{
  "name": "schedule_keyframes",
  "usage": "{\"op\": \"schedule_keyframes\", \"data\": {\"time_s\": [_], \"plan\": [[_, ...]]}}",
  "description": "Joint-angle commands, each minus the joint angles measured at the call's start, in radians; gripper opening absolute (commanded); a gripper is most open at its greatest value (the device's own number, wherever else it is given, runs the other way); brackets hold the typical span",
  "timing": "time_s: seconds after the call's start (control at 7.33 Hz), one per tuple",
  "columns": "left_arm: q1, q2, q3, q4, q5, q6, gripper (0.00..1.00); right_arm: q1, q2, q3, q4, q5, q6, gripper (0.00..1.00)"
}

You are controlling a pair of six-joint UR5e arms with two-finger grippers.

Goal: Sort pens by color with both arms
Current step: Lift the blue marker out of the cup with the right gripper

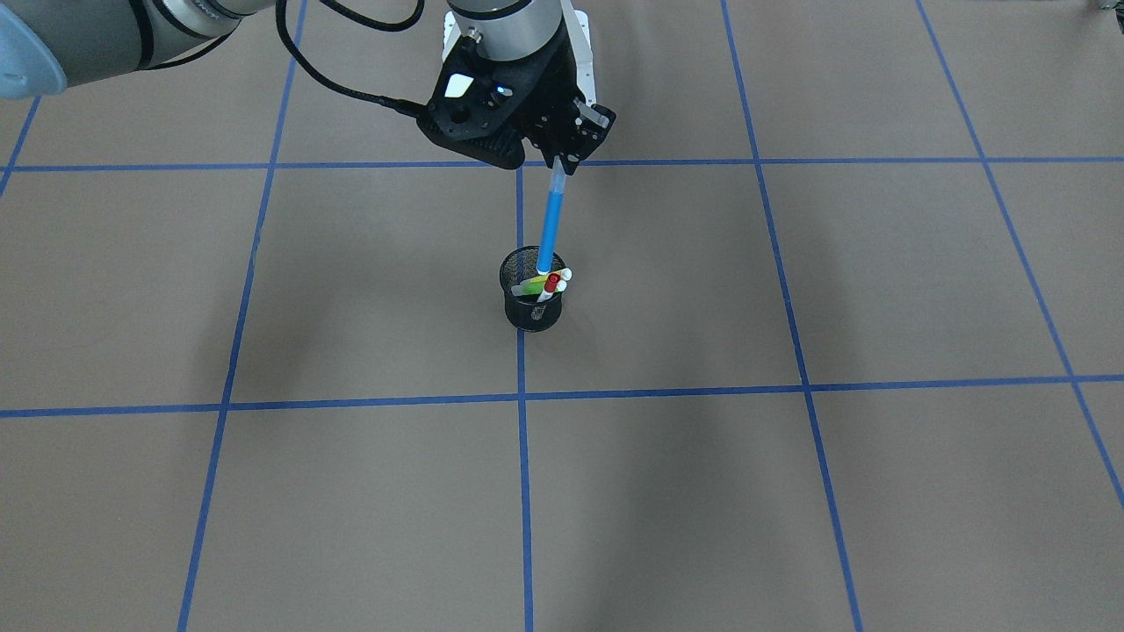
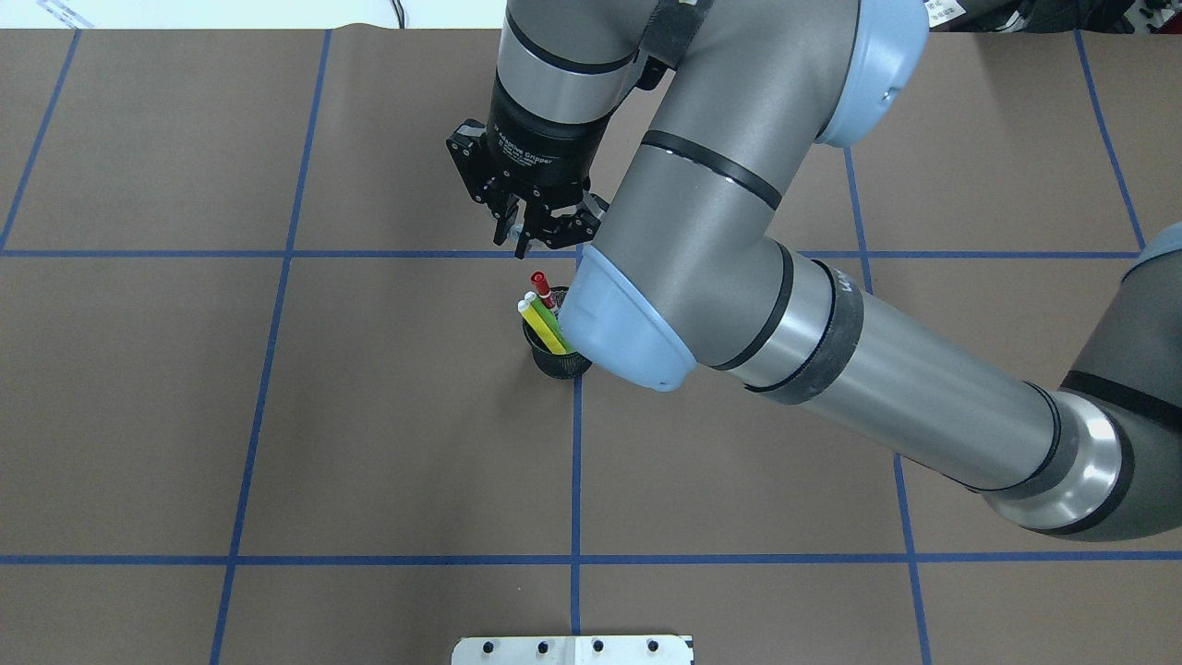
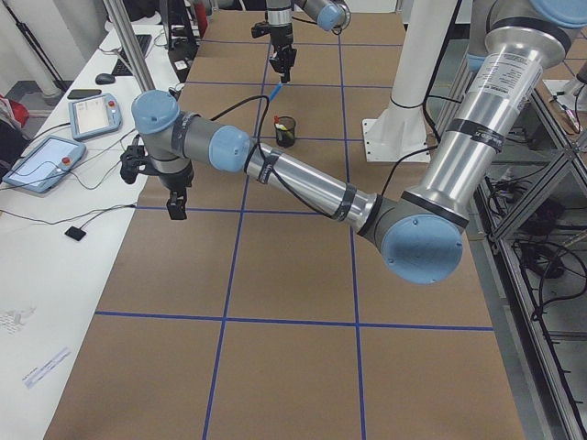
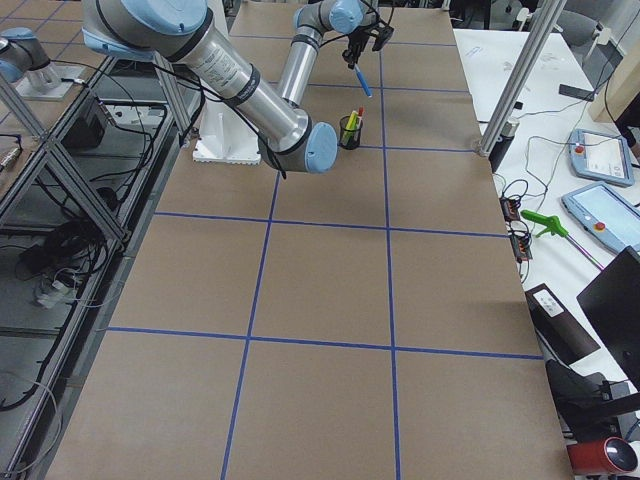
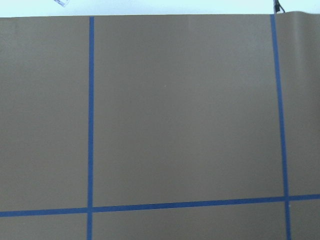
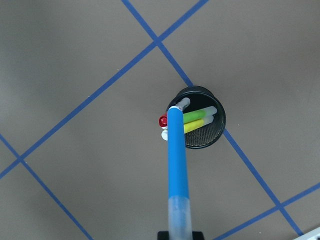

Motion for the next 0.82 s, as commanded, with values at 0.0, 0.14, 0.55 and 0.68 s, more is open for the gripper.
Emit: {"op": "schedule_keyframes", "data": {"time_s": [0.0,0.14,0.55,0.68], "plan": [[0.113,-0.067,-0.037,-0.008,-0.002,-0.272,1.0,-0.028,0.012,-0.063,0.002,-0.045,-0.06,0.22],[0.139,-0.092,-0.041,-0.008,-0.001,-0.333,1.0,-0.059,0.012,-0.071,0.043,-0.059,-0.059,0.22],[0.194,-0.127,-0.077,-0.01,0.002,-0.433,1.0,-0.076,0.007,-0.13,0.136,-0.077,-0.049,0.22],[0.208,-0.132,-0.077,-0.011,0.028,-0.438,1.0,-0.086,-0.001,-0.153,0.137,-0.082,-0.046,0.22]]}}
